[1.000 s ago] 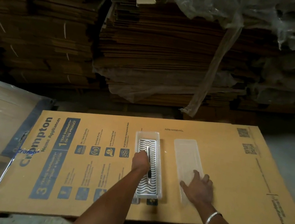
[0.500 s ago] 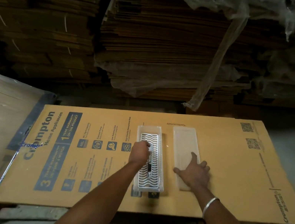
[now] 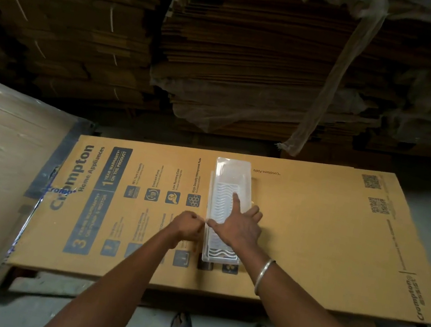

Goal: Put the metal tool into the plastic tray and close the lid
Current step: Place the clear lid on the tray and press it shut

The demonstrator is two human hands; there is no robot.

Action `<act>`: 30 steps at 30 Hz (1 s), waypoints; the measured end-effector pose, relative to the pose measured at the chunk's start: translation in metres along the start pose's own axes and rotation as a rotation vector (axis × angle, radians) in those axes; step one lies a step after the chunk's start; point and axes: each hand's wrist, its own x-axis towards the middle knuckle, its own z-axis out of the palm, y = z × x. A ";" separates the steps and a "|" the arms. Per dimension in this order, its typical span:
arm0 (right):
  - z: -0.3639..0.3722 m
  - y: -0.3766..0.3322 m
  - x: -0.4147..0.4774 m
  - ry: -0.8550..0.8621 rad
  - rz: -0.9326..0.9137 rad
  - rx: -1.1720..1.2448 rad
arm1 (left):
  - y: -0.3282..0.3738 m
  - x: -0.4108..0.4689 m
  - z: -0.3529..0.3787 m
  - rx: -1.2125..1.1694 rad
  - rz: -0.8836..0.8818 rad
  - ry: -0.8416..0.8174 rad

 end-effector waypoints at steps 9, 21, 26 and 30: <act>0.015 -0.009 0.004 -0.051 0.049 -0.072 | -0.015 -0.014 -0.008 -0.082 -0.059 -0.314; 0.017 -0.001 0.006 -0.096 0.006 -0.088 | -0.015 -0.018 -0.002 0.055 -0.014 -0.304; -0.006 0.007 0.025 -0.138 -0.051 -0.101 | -0.016 -0.024 0.001 0.004 -0.006 -0.277; -0.011 0.015 0.030 -0.206 -0.049 -0.062 | -0.021 -0.030 0.003 -0.018 -0.062 -0.343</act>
